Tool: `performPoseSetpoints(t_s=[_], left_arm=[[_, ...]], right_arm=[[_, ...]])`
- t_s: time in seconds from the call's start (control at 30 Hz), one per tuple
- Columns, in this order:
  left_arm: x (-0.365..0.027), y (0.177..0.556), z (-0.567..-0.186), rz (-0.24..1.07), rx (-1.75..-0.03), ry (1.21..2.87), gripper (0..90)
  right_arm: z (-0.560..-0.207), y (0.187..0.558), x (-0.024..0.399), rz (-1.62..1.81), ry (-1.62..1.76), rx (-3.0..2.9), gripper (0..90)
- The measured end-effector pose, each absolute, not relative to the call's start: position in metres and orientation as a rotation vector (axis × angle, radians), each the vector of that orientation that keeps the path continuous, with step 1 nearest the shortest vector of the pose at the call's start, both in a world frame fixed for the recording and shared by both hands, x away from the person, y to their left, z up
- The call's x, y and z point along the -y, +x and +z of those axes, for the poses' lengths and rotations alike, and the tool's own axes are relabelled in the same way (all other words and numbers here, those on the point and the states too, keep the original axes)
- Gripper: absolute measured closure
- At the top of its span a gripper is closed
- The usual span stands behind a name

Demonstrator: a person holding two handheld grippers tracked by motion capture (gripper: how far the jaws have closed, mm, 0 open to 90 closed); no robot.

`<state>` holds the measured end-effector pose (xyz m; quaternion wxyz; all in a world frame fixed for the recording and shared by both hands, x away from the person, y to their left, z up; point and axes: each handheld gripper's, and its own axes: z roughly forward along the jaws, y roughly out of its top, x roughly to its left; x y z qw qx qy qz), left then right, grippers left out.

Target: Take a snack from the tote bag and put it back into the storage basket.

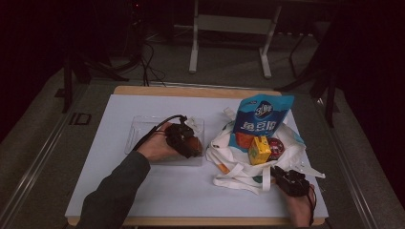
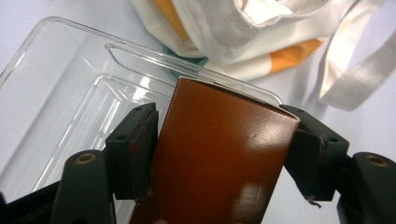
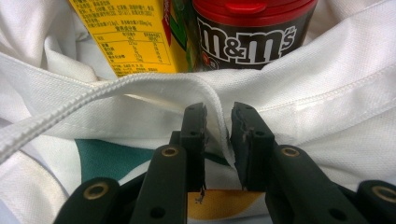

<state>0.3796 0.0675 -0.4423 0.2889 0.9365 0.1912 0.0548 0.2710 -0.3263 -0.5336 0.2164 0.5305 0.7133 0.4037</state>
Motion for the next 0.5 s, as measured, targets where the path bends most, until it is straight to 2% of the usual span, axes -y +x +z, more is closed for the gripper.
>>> performPoseSetpoints(t_s=[0.07, 0.5], left_arm=[[-0.068, 0.38, -0.439, 0.144, -0.538, 2.455, 25.5], [-0.064, 0.372, -0.428, 0.212, -0.5, 2.366, 25.9]], right_arm=[[-0.534, 0.271, 0.326, 1.12, 1.471, -1.977, 75.0], [-0.534, 0.271, 0.326, 1.12, 1.47, -1.976, 75.0]])
